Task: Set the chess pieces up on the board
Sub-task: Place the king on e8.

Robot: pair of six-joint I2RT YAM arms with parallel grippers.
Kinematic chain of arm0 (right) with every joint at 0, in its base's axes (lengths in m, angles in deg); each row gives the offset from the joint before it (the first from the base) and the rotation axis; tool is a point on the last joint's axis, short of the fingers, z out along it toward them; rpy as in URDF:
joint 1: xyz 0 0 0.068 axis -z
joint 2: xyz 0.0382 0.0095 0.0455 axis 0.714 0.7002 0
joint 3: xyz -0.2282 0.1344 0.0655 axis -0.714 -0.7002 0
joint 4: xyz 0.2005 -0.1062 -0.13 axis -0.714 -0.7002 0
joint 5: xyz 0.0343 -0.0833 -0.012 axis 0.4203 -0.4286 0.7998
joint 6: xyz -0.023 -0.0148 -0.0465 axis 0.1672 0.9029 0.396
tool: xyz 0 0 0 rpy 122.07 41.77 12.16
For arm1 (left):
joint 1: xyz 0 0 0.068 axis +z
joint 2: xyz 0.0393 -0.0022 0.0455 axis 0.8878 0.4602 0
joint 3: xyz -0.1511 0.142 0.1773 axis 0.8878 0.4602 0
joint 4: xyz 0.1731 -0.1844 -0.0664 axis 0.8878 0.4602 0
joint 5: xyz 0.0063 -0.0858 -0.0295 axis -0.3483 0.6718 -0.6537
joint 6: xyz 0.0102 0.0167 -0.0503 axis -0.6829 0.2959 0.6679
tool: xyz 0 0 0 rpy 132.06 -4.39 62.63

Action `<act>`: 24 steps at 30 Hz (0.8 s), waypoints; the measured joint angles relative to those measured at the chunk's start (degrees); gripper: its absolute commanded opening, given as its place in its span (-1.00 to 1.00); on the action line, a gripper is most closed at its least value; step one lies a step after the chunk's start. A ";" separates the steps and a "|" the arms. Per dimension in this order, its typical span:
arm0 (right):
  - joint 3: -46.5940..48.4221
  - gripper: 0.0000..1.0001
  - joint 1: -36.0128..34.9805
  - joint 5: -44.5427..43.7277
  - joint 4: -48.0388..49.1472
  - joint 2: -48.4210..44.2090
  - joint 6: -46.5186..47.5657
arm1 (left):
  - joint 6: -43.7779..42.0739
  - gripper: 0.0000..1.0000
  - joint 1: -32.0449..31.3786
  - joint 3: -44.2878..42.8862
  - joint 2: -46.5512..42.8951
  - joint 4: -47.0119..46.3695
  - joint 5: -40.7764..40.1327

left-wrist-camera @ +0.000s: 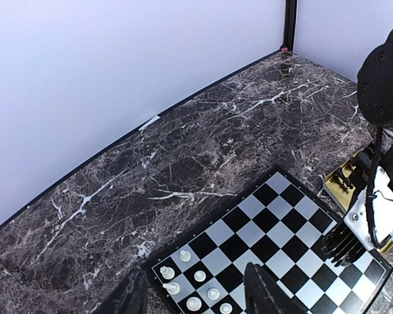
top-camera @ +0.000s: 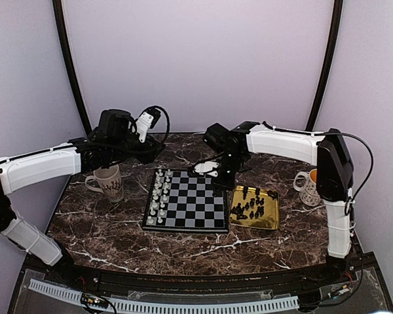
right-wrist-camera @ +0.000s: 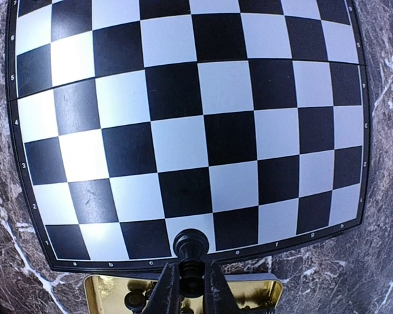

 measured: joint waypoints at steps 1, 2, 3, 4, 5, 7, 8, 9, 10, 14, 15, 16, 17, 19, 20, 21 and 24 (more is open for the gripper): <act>0.15 -1.00 -0.04 0.02 -0.24 0.33 0.00 | -0.22 0.05 0.00 0.09 -0.24 -0.22 -0.20; 0.35 -1.00 -0.13 0.02 -0.50 0.66 0.00 | -0.42 0.05 0.00 0.17 -0.39 -0.42 -0.35; 0.46 -1.00 -0.17 0.00 -0.74 0.98 0.00 | -0.57 0.05 0.00 0.22 -0.46 -0.59 -0.44; 0.59 -1.00 -0.22 0.00 -0.94 1.33 0.00 | -0.66 0.06 0.00 0.22 -0.46 -0.76 -0.46; 0.70 -1.00 -0.28 -0.02 -1.03 1.66 -0.02 | -0.74 0.05 0.00 0.26 -0.46 -0.83 -0.46; 0.81 -1.00 -0.35 -0.04 -1.20 2.25 -0.02 | -0.83 0.06 0.00 0.33 -0.44 -0.85 -0.44; 0.81 -1.00 -0.37 -0.04 -1.27 2.47 -0.02 | -0.85 0.06 0.00 0.33 -0.44 -0.85 -0.42; 0.81 -1.00 -0.39 -0.13 -1.29 2.69 -0.04 | -0.85 0.06 0.00 0.33 -0.46 -0.85 -0.42; 0.81 -1.00 -0.42 -0.26 -1.31 2.82 -0.04 | -0.85 0.06 0.00 0.33 -0.44 -0.87 -0.42; 0.81 -1.00 -0.42 -0.70 -1.36 3.23 -0.11 | -1.01 0.06 0.00 0.33 -0.44 -0.87 -0.39; 0.81 -1.00 -0.42 -0.90 -1.38 3.34 -0.24 | -1.03 0.06 0.00 0.33 -0.44 -0.85 -0.42; 0.81 -0.99 -0.42 -1.09 -1.38 3.41 -0.26 | -1.05 0.06 0.00 0.33 -0.44 -0.87 -0.39; 0.81 -0.98 -0.42 -1.29 -1.40 3.52 -0.28 | -1.05 0.06 0.00 0.35 -0.44 -0.85 -0.39; 0.81 -0.96 -0.42 -1.64 -1.40 3.78 -0.46 | -1.11 0.06 0.00 0.33 -0.44 -0.87 -0.42; 0.81 -0.95 -0.42 -1.81 -1.42 3.91 -0.50 | -1.18 0.06 0.00 0.35 -0.44 -0.85 -0.42; 0.81 -0.95 -0.42 -1.97 -1.42 4.09 -0.52 | -1.22 0.06 0.00 0.33 -0.44 -0.85 -0.42; 0.87 -0.95 -0.42 -2.19 -1.44 4.33 -0.68 | -1.29 0.06 0.00 0.33 -0.44 -0.85 -0.39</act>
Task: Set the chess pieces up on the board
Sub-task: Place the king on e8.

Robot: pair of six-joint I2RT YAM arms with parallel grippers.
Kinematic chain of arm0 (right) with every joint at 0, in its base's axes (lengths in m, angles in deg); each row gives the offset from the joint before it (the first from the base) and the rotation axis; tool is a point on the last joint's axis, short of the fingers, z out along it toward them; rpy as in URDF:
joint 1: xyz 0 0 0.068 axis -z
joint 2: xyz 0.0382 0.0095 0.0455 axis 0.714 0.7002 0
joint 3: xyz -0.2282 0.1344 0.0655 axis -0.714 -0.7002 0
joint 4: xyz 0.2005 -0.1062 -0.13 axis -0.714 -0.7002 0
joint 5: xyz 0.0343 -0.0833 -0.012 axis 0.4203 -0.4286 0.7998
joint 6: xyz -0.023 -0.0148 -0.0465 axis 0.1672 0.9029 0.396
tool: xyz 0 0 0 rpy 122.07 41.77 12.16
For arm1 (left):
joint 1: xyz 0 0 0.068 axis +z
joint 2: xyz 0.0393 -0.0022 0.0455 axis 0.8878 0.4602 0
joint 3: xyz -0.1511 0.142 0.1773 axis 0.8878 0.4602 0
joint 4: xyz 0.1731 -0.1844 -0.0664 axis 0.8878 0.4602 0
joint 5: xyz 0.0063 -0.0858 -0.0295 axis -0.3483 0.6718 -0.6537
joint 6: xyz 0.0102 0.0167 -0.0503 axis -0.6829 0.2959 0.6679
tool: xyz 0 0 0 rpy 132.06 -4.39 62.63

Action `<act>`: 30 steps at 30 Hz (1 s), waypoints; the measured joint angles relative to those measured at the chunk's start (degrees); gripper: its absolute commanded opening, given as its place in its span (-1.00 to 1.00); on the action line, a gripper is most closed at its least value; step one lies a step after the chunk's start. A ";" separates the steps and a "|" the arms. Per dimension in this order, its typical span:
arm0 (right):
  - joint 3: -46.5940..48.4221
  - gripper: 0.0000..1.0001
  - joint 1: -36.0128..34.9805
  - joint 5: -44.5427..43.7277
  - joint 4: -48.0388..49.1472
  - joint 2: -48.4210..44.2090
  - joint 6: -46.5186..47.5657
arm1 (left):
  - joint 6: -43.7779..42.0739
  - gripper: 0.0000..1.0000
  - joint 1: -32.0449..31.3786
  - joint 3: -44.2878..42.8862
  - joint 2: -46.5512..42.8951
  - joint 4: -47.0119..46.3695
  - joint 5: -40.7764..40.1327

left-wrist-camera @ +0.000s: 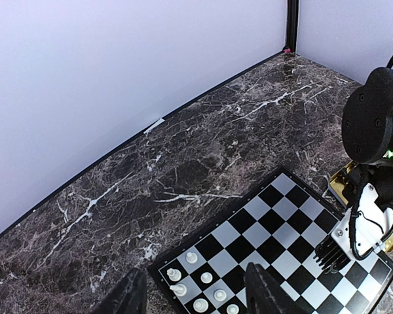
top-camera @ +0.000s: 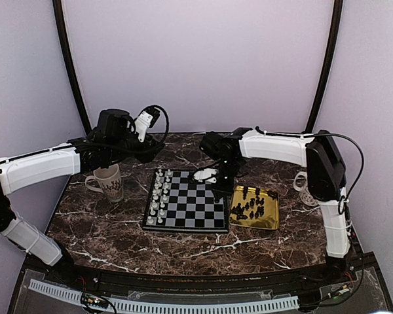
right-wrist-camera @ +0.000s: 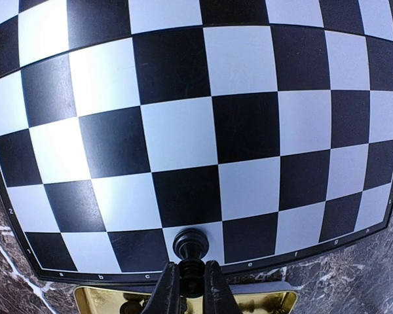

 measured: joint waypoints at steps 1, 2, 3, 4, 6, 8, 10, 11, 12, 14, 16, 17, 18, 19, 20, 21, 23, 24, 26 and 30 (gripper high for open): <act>0.02 -0.95 -0.02 -0.04 0.02 0.00 -0.02 | -0.07 0.06 0.00 0.00 0.00 0.00 0.00; 0.02 -0.95 0.00 -0.04 0.00 0.00 -0.02 | -0.15 0.06 0.00 0.02 0.00 0.00 0.00; 0.02 -0.96 -0.02 -0.04 0.00 0.00 -0.02 | -0.17 0.06 0.00 0.02 0.00 0.00 0.02; 0.02 -0.96 -0.02 -0.07 0.00 0.00 -0.02 | -0.17 0.06 0.00 0.00 0.00 0.00 0.02; 0.02 -0.97 -0.02 -0.07 0.00 0.00 -0.04 | -0.17 0.06 0.00 0.00 0.00 0.00 0.04; 0.02 -0.98 -0.02 -0.17 -0.07 0.00 -0.04 | -0.17 0.06 0.00 0.00 0.00 0.00 0.04; 0.02 -0.98 -0.02 -0.24 -0.15 0.00 -0.04 | -0.17 0.06 0.00 0.00 0.00 0.00 0.07; 0.02 -0.98 -0.02 -0.39 -0.20 0.00 -0.04 | -0.17 0.06 0.00 0.00 0.00 0.00 0.07; 0.00 -0.98 0.00 -0.50 -0.22 0.00 -0.02 | -0.17 0.06 0.00 0.00 0.00 0.00 0.09; -0.11 -0.98 0.00 -0.92 -0.17 0.00 -0.04 | -0.17 0.06 0.00 0.02 0.00 0.00 0.20; -0.22 -0.97 0.00 -1.07 -0.17 -0.04 -0.04 | -0.17 0.06 0.00 0.00 0.00 0.00 0.26; -0.33 -0.97 0.00 -1.11 -0.15 -0.09 -0.07 | -0.17 0.06 0.00 0.00 0.00 0.00 0.28; -0.42 -0.97 0.00 -1.14 -0.15 -0.13 -0.07 | -0.17 0.06 0.00 0.00 0.00 0.00 0.28; -0.44 -0.96 0.00 -1.18 -0.13 -0.13 -0.09 | -0.17 0.06 0.00 0.00 0.00 0.00 0.31; -0.46 -0.97 0.00 -1.22 -0.13 -0.13 -0.11 | -0.17 0.06 0.00 0.00 0.00 0.00 0.31; -0.46 -0.97 0.00 -1.27 -0.15 -0.15 -0.13 | -0.17 0.06 0.00 0.00 0.00 0.00 0.31; -0.46 -0.97 0.00 -1.31 -0.15 -0.15 -0.20 | -0.17 0.06 0.00 0.00 0.00 0.00 0.31; -0.46 -0.97 0.00 -1.31 -0.15 -0.20 -0.22 | -0.17 0.07 0.00 0.02 0.00 0.00 0.33; -0.46 -0.97 0.00 -1.31 -0.15 -0.22 -0.24 | -0.17 0.06 0.00 0.02 0.00 0.00 0.42; -0.46 -0.98 0.00 -1.38 -0.20 -0.22 -0.24 | -0.17 0.07 0.00 0.00 0.00 0.02 0.50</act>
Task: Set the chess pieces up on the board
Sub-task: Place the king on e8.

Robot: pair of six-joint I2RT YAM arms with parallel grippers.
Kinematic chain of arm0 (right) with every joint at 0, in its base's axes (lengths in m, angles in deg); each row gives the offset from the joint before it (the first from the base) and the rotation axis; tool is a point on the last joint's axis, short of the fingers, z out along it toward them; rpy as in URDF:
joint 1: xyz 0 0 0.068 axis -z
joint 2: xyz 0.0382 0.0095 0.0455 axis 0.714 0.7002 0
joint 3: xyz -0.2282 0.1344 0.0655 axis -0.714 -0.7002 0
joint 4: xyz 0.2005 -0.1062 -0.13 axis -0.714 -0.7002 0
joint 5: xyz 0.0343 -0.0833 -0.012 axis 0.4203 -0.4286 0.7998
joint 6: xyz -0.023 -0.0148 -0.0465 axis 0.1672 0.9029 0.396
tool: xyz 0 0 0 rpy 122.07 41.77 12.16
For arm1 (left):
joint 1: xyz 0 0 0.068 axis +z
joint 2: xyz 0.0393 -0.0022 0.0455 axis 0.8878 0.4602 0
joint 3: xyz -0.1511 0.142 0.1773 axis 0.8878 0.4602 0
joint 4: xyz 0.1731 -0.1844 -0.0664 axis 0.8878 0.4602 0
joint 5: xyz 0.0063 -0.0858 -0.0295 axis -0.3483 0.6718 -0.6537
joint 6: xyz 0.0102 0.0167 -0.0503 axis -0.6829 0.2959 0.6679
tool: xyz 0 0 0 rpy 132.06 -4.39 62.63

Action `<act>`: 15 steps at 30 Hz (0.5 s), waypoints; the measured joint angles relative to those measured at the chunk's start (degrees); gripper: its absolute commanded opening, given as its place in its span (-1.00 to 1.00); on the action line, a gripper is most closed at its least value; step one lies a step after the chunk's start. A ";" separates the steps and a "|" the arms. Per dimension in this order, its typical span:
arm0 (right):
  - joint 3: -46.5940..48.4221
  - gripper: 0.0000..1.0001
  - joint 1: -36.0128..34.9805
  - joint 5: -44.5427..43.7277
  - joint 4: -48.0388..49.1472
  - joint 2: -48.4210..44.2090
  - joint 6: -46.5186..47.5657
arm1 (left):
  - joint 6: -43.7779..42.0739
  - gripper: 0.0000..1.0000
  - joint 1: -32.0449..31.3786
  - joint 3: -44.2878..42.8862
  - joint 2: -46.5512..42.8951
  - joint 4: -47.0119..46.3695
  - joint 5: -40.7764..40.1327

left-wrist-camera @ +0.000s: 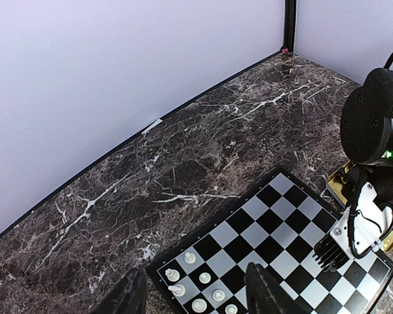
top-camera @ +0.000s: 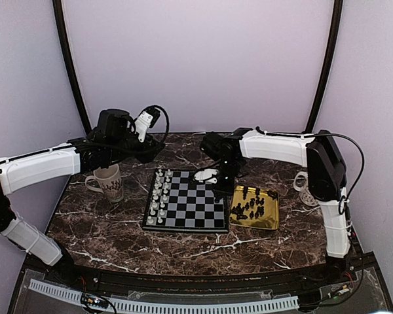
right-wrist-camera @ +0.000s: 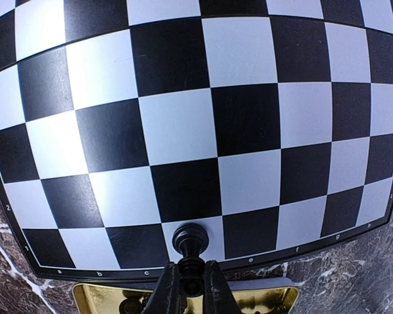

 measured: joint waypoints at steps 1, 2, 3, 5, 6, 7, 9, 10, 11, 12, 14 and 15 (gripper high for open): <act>-0.02 -0.98 0.00 -0.02 0.00 -0.02 0.00 | 0.00 0.07 0.00 0.00 0.00 0.00 0.00; -0.13 -0.98 0.00 -0.02 0.07 -0.09 0.00 | 0.00 0.07 0.00 0.00 0.00 0.00 0.02; -0.55 -0.98 0.00 -0.04 0.26 -0.35 -0.02 | 0.00 0.07 0.00 0.00 0.00 0.00 0.02; -1.29 -0.98 0.00 -0.11 0.22 -0.90 -0.02 | 0.00 0.07 0.00 0.00 0.00 0.00 0.02; -1.77 -0.98 0.00 -0.11 0.24 -1.20 -0.02 | 0.00 0.07 0.00 0.00 0.00 0.00 0.02; -2.19 -0.98 0.00 -0.13 0.17 -1.44 -0.02 | 0.00 0.07 0.00 0.00 0.00 0.00 0.02; -2.62 -0.97 0.00 -0.15 0.20 -1.75 -0.02 | 0.00 0.07 0.00 0.00 0.00 0.00 0.07; -2.64 -0.97 0.00 -0.15 0.15 -1.77 -0.02 | 0.00 0.07 0.00 0.00 0.00 0.00 0.11; -2.67 -0.97 0.00 -0.15 0.17 -1.75 -0.02 | 0.00 0.07 0.00 0.02 0.00 0.00 0.17; -2.69 -0.97 0.00 -0.17 0.20 -1.77 -0.02 | 0.00 0.07 0.00 0.00 0.00 0.02 0.22; -2.69 -0.96 0.00 -0.15 0.24 -1.77 -0.04 | 0.00 0.07 0.00 0.00 0.00 0.02 0.39; -2.69 -0.96 0.00 -0.15 0.26 -1.77 -0.11 | 0.02 0.07 0.00 0.00 0.00 0.02 0.52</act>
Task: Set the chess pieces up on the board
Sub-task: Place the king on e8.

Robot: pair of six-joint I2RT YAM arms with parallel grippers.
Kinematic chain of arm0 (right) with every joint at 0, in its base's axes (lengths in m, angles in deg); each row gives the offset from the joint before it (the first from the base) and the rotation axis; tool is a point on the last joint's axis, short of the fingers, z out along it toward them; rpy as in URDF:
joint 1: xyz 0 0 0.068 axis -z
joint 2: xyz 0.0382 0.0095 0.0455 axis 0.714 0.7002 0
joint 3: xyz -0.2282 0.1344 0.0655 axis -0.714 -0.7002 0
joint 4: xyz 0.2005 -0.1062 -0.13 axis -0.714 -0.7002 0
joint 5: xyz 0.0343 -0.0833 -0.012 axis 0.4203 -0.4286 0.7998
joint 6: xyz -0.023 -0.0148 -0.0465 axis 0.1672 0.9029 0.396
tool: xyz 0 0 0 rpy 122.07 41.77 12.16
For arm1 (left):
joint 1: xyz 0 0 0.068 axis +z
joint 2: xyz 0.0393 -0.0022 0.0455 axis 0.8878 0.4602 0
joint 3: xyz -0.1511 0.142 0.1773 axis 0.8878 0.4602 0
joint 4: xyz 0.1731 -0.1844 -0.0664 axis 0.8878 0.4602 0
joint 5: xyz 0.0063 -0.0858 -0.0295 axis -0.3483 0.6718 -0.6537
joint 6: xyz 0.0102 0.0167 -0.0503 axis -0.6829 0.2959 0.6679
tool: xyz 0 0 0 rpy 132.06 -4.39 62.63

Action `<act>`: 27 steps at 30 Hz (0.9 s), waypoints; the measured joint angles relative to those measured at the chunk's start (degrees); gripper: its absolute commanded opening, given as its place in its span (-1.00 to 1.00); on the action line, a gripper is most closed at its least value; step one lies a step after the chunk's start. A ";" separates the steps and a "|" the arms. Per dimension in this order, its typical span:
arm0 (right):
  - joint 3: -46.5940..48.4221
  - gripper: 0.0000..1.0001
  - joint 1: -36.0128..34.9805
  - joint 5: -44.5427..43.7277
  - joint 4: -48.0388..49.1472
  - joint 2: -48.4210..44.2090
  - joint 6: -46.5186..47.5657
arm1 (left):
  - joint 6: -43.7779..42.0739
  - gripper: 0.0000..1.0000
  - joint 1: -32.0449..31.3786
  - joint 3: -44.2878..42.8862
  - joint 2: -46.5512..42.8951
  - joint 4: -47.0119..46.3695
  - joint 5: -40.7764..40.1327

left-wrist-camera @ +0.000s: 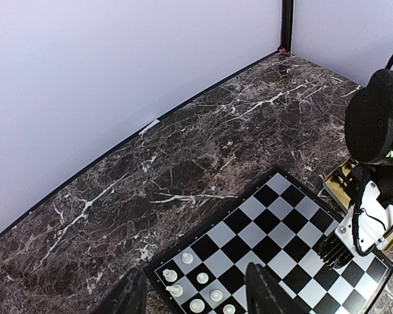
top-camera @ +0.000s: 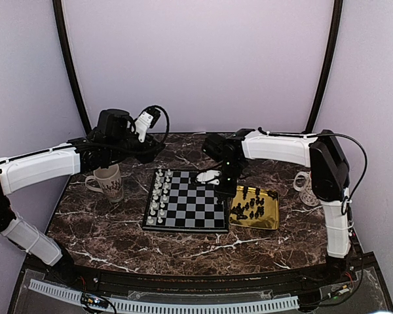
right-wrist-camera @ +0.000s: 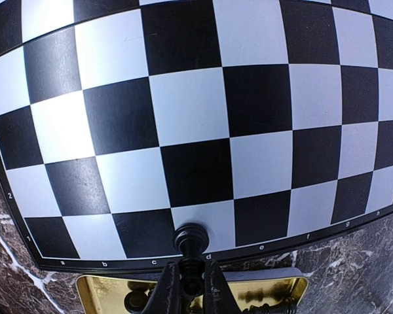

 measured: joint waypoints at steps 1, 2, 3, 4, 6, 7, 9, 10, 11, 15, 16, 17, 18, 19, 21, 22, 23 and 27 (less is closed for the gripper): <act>0.00 -0.95 0.00 0.00 0.00 0.02 -0.09 | 0.00 0.07 0.00 0.00 0.00 0.00 0.09; 0.02 -0.95 0.00 -0.02 0.00 0.02 -0.15 | 0.00 0.07 0.00 0.00 0.00 0.00 0.17; 0.04 -0.95 0.00 -0.09 0.02 0.02 -0.33 | 0.00 0.07 0.00 0.00 0.00 0.00 0.26; 0.07 -0.95 0.00 -0.17 0.02 0.02 -0.42 | 0.00 0.07 0.00 0.00 0.00 0.02 0.31; 0.17 -0.94 0.00 -0.48 0.11 0.04 -0.59 | 0.00 0.07 0.00 0.00 0.00 0.02 0.39; 0.20 -0.94 0.00 -0.66 0.13 0.07 -0.68 | 0.00 0.07 0.00 0.00 0.00 0.02 0.42; 0.22 -0.93 0.00 -1.03 0.20 0.07 -0.76 | 0.00 0.07 0.00 0.00 0.00 0.02 0.46; 0.22 -0.93 0.00 -1.11 0.24 0.07 -0.87 | -0.02 0.08 0.00 0.00 0.00 0.02 0.48; 0.22 -0.93 0.00 -1.25 0.33 0.07 -0.98 | 0.00 0.08 0.00 0.00 0.00 0.02 0.48; 0.24 -0.93 0.28 -1.44 0.66 0.09 -1.18 | 0.00 0.08 0.00 0.00 0.00 0.02 0.50; 0.26 -0.93 0.33 -1.42 0.66 0.09 -1.18 | -0.02 0.07 0.00 0.00 0.00 0.02 0.50; 0.31 -0.93 0.35 -1.33 0.63 0.11 -1.20 | 0.00 0.08 0.00 0.00 0.00 0.02 0.50; 0.37 -0.93 0.35 -1.16 0.63 0.13 -1.20 | 0.00 0.07 0.00 0.00 0.00 0.02 0.50; 0.44 -0.92 0.37 -1.01 0.61 0.15 -1.20 | -0.02 0.07 0.00 0.00 0.00 0.04 0.50; 0.48 -0.92 0.37 -0.68 0.61 0.22 -1.20 | -0.02 0.07 0.00 0.00 0.00 0.04 0.50; 0.48 -0.92 0.37 -0.59 0.61 0.24 -1.20 | -0.02 0.08 0.00 0.00 0.00 0.04 0.50; 0.50 -0.91 0.37 -0.55 0.61 0.26 -1.20 | -0.02 0.08 0.00 0.00 0.00 0.04 0.50; 0.50 -0.85 0.37 -0.35 0.63 0.26 -1.20 | -0.02 0.08 0.00 0.00 0.00 0.04 0.55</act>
